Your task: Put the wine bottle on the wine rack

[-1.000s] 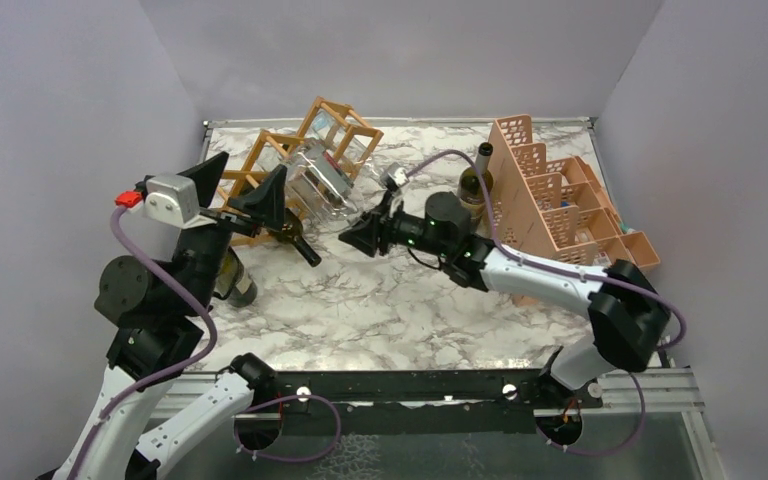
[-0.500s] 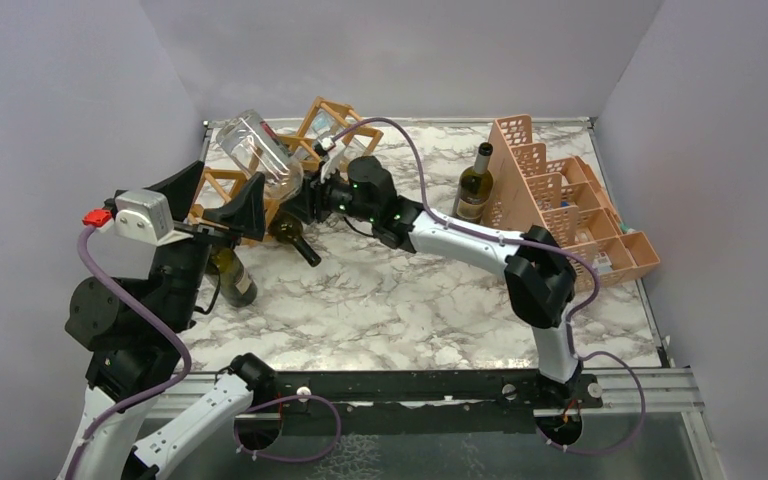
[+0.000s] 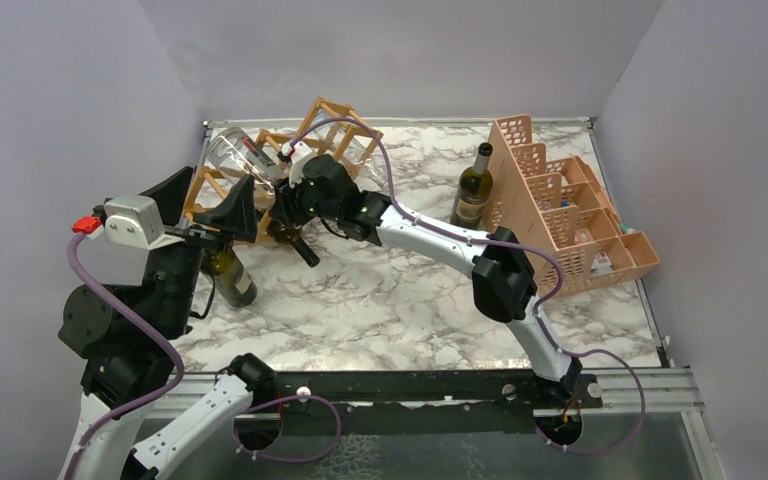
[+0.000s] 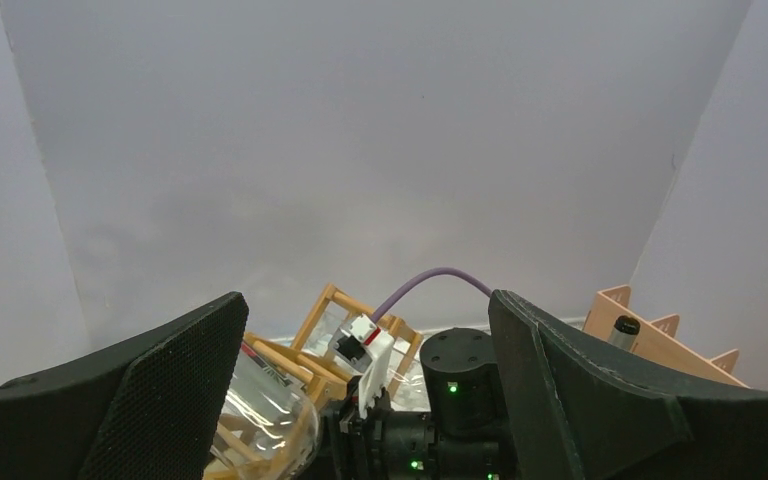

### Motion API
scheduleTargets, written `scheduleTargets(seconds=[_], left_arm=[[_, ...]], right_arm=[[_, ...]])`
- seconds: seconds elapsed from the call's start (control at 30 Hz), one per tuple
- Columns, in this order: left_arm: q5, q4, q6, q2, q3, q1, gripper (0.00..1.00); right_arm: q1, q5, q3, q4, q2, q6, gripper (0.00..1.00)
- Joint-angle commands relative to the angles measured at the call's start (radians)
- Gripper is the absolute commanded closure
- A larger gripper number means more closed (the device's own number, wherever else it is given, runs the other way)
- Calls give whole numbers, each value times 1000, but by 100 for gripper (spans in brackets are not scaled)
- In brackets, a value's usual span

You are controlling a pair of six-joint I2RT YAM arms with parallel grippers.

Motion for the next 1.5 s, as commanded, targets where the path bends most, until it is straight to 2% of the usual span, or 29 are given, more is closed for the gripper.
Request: scheduleTargets(seconds=[0.0, 0.23, 0.37, 0.57, 0.9, 1.0, 1.07, 1.13, 1.33, 1.47], left_arm=[[-33, -25, 7, -17, 18, 5, 4], [-39, -34, 2, -27, 15, 5, 4], [-38, -34, 3, -26, 12, 4, 4], [-38, -33, 3, -23, 11, 5, 4], [-41, -34, 8, -17, 12, 5, 4], [-43, -34, 11, -17, 16, 5, 4], [-44, -35, 13, -16, 17, 5, 4], [-44, -34, 14, -18, 17, 4, 4], [-44, -41, 15, -22, 19, 5, 4], [-39, -44, 12, -26, 36, 5, 4]], right_arm=[[14, 79, 156, 73, -2, -40, 98], [26, 131, 240, -61, 41, -62, 67], [27, 141, 237, -84, 45, -63, 61], [28, 150, 230, -95, 39, -62, 47], [28, 142, 216, -108, 25, -51, 42], [28, 115, 199, -90, -11, -48, 36], [28, 101, 197, -89, -32, -48, 26], [27, 90, 195, -93, -55, -47, 22], [28, 74, 122, -83, -140, -42, 20], [28, -38, 59, -58, -186, -59, 20]])
